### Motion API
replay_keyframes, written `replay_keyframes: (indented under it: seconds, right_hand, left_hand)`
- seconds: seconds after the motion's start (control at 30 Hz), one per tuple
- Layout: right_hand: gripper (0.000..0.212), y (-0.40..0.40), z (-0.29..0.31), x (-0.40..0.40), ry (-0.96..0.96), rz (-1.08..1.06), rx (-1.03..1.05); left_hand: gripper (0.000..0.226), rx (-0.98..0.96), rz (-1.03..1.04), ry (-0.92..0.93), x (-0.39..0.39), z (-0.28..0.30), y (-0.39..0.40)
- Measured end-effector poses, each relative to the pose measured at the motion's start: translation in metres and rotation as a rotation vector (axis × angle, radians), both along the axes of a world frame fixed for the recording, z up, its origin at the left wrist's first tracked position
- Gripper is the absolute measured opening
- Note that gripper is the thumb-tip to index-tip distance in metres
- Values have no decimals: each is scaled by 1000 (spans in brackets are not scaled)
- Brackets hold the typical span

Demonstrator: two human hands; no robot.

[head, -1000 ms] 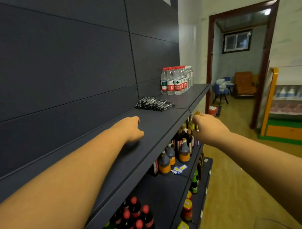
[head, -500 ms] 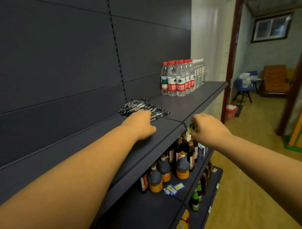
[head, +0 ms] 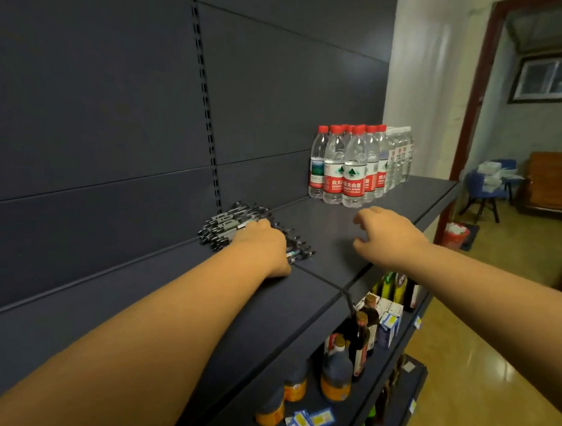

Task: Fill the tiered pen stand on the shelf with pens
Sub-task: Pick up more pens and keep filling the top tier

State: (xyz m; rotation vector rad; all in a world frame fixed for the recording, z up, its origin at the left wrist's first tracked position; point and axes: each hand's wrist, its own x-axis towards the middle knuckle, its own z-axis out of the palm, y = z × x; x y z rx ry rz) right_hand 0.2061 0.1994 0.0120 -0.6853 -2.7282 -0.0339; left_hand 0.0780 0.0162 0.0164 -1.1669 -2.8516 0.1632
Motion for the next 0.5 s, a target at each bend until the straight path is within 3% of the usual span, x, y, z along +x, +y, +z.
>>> replay_keyframes:
  seconds: [0.17,0.37,0.5]
  right_hand:
    - [46,28,1,-55,23,141,-24]
    - [38,52,2,-104,12,367,5]
    - [38,70,7,-120,16,502,-3]
  left_hand:
    - [47,-118,51,4,-5,4,15]
    - [71,-185,193,24,-10,-1,36]
    - [60,-175,252,44,-9,-5,41]
